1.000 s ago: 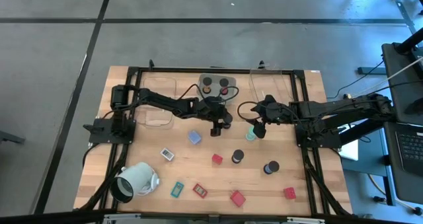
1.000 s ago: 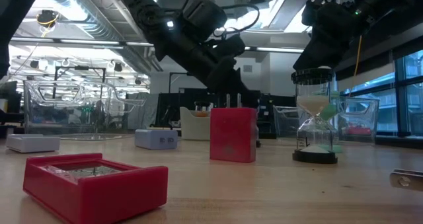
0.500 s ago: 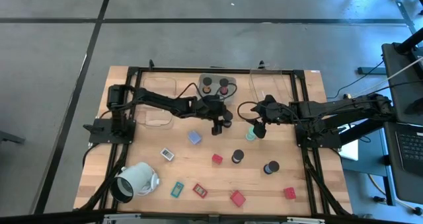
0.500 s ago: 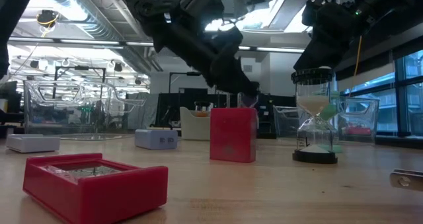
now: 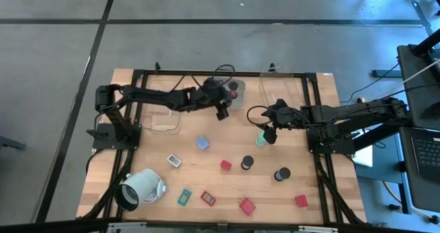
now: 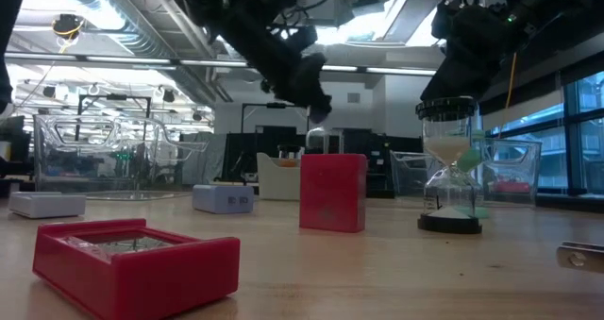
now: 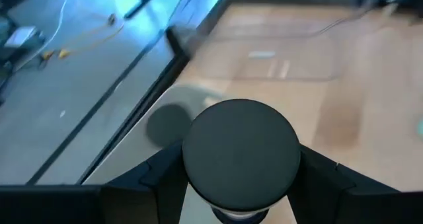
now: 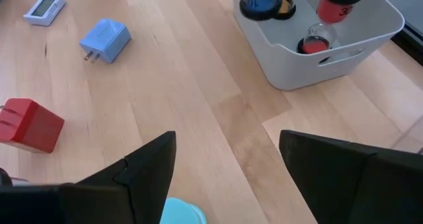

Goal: Pick & Place Office items
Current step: Put the left blue hourglass timer into the gray bin

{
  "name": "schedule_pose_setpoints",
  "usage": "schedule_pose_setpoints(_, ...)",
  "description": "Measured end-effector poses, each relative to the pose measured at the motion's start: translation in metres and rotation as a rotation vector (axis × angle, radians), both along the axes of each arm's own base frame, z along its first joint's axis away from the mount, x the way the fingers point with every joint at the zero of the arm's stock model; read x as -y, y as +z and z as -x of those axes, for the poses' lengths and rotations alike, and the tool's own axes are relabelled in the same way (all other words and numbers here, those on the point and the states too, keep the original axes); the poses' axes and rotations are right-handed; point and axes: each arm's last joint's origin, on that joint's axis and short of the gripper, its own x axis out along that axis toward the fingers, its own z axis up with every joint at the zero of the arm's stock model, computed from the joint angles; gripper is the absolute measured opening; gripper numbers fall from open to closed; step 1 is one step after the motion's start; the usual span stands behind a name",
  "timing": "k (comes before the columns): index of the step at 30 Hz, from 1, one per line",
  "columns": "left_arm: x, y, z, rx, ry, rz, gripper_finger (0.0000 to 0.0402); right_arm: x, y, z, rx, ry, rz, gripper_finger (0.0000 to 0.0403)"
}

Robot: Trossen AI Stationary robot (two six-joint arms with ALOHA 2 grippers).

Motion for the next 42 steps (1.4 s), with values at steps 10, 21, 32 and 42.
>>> schedule_pose_setpoints(10, -0.020, -0.020, 0.013, 0.018, 0.127, 0.007, 0.0202, 0.000, -0.001, 0.001, -0.012, -0.002, -0.002, 0.0272)
schedule_pose_setpoints(21, -0.015, -0.052, 0.033, 0.066, 0.181, -0.003, 0.0204, 0.000, -0.001, 0.001, -0.005, -0.017, -0.017, 0.0272)
schedule_pose_setpoints(32, -0.015, -0.058, 0.037, 0.037, 0.237, -0.006, 0.0205, 0.000, -0.001, 0.001, -0.005, -0.017, -0.017, 0.0272)
schedule_pose_setpoints(42, -0.015, -0.060, 0.037, 0.031, 0.250, 0.003, 0.0206, 0.000, -0.001, 0.001, -0.004, -0.019, -0.019, 0.0272)
